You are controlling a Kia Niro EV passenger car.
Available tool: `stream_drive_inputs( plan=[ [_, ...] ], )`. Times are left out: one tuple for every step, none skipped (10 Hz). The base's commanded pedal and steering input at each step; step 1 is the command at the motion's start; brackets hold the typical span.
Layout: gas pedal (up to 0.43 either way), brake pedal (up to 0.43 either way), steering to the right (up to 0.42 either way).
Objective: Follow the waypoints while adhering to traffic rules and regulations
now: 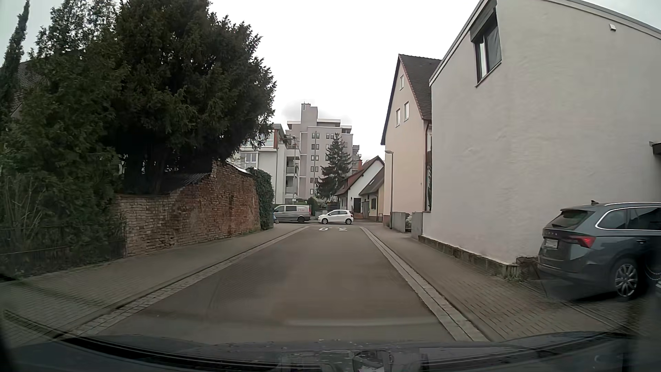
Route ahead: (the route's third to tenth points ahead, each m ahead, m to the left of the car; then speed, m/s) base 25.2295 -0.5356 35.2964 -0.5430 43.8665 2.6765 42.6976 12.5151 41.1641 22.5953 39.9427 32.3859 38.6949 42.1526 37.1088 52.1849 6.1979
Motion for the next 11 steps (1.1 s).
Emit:
stream_drive_inputs(
  plan=[
    [0.087, 0.0, 0.007],
    [0.087, 0.0, 0.009],
    [0.087, 0.0, 0.01],
    [0.079, 0.0, 0.012],
    [0.079, 0.0, 0.013],
    [0.067, 0.0, 0.014],
    [0.067, 0.0, 0.014],
    [0.067, 0.0, 0.014],
    [0.067, 0.0, 0.014],
    [0.059, 0.0, 0.014],
    [0.059, 0.0, 0.012]
  ],
)
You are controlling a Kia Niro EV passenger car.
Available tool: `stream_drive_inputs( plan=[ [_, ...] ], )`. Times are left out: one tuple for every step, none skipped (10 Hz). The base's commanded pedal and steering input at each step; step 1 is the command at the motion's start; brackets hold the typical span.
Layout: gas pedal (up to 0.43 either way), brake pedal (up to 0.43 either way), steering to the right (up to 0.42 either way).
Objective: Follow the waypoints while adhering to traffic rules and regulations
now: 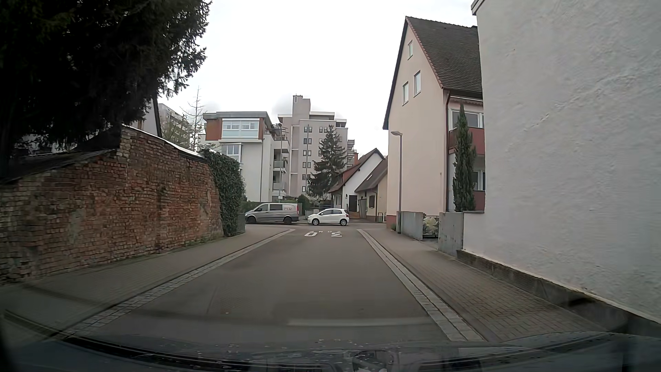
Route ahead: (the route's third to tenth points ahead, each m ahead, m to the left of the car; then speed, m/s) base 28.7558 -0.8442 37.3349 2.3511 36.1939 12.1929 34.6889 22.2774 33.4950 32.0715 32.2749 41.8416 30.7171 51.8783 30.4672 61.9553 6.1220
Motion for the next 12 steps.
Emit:
stream_drive_inputs(
  plan=[
    [0.059, 0.0, 0.011],
    [0.059, 0.0, 0.01],
    [0.059, 0.0, 0.01],
    [0.059, 0.0, 0.01],
    [0.059, 0.0, 0.007],
    [0.059, 0.0, 0.005],
    [0.059, 0.0, 0.005],
    [0.047, 0.0, 0.005],
    [0.039, 0.0, 0.005],
    [0.02, 0.0, 0.004],
    [0.02, 0.0, 0.003],
    [0.0, 0.0, 0.001]
  ],
)
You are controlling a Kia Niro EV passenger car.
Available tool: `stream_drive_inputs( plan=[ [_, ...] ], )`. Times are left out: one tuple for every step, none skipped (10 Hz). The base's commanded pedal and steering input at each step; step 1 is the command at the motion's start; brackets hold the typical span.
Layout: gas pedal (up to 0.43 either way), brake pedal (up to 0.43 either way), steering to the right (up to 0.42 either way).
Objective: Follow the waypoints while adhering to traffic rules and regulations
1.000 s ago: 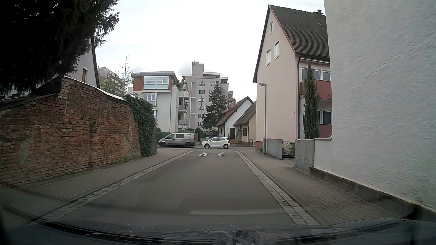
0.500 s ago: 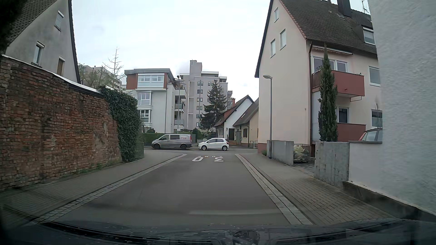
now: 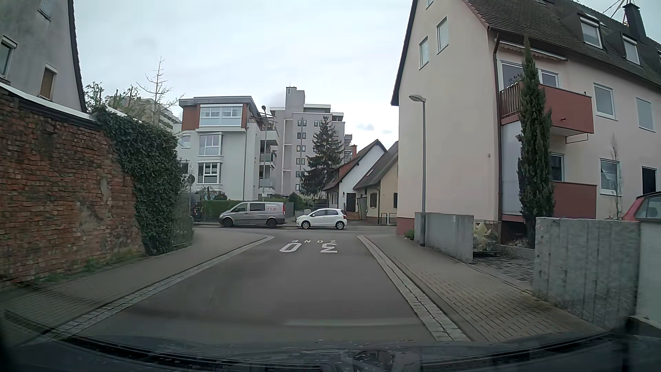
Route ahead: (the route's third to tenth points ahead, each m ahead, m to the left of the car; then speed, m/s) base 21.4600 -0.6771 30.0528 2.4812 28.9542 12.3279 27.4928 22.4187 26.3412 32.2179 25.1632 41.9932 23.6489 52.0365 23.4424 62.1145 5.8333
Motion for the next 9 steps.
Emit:
stream_drive_inputs(
  plan=[
    [0.0, 0.0, 0.0],
    [0.0, 0.0, 0.0],
    [0.0, 0.0, 0.0],
    [0.0, 0.0, 0.0],
    [0.0, 0.0, 0.0],
    [0.0, 0.0, -0.001],
    [0.0, 0.0, -0.002],
    [0.0, 0.0, -0.003],
    [0.0, 0.0, -0.003]
  ],
)
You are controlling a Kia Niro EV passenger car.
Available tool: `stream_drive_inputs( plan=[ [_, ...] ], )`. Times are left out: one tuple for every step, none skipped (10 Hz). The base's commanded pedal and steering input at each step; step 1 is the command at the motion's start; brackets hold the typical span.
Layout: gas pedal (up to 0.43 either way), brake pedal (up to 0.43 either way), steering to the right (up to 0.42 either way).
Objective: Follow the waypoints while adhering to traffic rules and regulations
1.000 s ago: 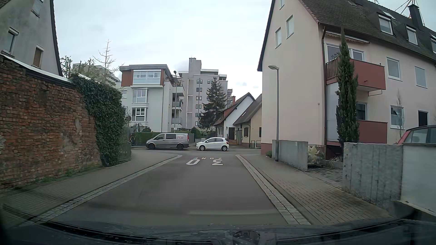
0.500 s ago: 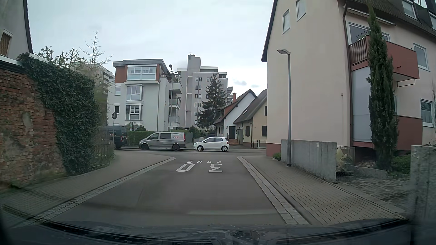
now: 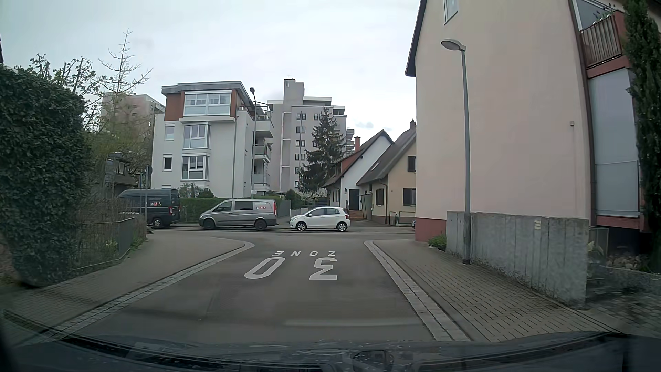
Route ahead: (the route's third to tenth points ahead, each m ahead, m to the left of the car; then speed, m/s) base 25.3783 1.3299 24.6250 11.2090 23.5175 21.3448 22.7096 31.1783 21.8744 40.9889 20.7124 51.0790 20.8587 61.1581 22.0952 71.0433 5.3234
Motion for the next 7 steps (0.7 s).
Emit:
stream_drive_inputs(
  plan=[
    [0.0, 0.0, -0.003],
    [0.0, 0.0, -0.003],
    [0.0, 0.0, -0.003],
    [0.0, 0.0, -0.003],
    [0.0, 0.0, -0.003],
    [0.0, 0.0, -0.003],
    [0.0, 0.0, -0.003]
  ],
)
